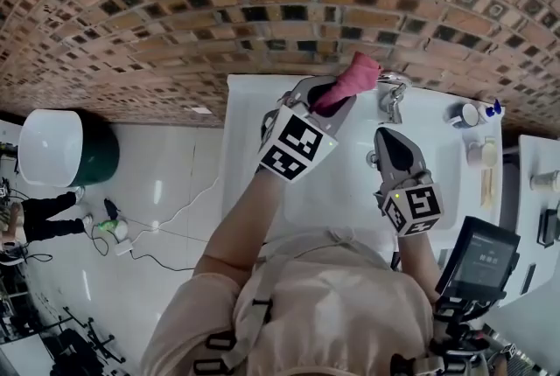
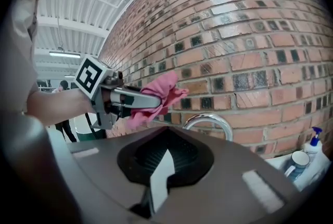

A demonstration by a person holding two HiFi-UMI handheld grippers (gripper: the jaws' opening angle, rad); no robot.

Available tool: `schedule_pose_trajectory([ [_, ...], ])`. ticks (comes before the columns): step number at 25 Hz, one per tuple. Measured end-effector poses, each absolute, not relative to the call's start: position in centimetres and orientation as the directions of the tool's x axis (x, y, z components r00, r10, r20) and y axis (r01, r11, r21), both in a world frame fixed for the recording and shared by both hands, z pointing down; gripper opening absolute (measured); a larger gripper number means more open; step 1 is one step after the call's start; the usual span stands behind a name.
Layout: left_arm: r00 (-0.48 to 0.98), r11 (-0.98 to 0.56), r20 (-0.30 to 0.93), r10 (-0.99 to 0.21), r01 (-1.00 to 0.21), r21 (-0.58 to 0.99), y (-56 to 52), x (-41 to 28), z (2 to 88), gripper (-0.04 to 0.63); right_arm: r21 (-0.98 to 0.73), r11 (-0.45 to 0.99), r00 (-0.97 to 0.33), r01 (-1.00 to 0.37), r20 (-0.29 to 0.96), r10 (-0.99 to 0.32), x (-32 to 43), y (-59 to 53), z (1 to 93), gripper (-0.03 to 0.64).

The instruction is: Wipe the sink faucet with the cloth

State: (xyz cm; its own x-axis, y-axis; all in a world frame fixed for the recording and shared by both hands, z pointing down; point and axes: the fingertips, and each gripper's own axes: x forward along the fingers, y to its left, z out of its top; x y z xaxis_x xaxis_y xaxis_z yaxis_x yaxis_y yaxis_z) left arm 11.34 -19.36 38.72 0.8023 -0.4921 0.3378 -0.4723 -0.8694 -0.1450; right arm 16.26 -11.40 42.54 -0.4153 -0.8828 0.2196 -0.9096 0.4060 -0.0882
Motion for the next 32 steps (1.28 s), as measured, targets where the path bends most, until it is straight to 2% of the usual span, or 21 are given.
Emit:
schedule_pose_trajectory([
  [7,0.816,-0.903,0.39,-0.427,-0.41,-0.13,-21.5,18.6,39.8,0.087,-0.114,0.387,-0.403,-0.915,0.233,-0.885,18.6,-11.7,43.6,-0.014],
  [11,0.79,-0.9,0.432,-0.436,-0.399,-0.178,-22.5,20.8,41.2,0.091,-0.136,0.376,-0.398,-0.917,0.241,-0.885,19.7,-11.9,44.6,-0.014],
  [13,0.782,-0.898,0.444,-0.437,-0.411,-0.16,-23.0,20.4,42.3,0.091,-0.145,0.373,-0.398,-0.917,0.241,-0.885,19.8,-11.9,44.8,-0.014],
  [17,0.818,-0.884,0.384,-0.428,-0.467,0.01,-23.7,18.6,43.0,0.092,-0.151,0.369,-0.397,-0.917,0.246,-0.884,19.9,-12.2,45.1,-0.014],
  [21,0.818,-0.859,0.375,-0.436,-0.503,0.099,-23.9,16.5,44.4,0.095,-0.15,0.375,-0.403,-0.915,0.252,-0.88,19.3,-12.4,45.2,-0.014],
  [27,0.734,-0.823,0.491,-0.47,-0.565,0.058,-24.4,12.7,49.2,0.092,-0.144,0.382,-0.407,-0.913,0.25,-0.878,18.8,-12.3,45.2,-0.014],
  [32,0.782,-0.826,0.391,-0.485,-0.557,0.089,-23.9,13.3,45.7,0.092,-0.137,0.376,-0.4,-0.916,0.245,-0.883,18.8,-12.8,44.7,-0.014],
])
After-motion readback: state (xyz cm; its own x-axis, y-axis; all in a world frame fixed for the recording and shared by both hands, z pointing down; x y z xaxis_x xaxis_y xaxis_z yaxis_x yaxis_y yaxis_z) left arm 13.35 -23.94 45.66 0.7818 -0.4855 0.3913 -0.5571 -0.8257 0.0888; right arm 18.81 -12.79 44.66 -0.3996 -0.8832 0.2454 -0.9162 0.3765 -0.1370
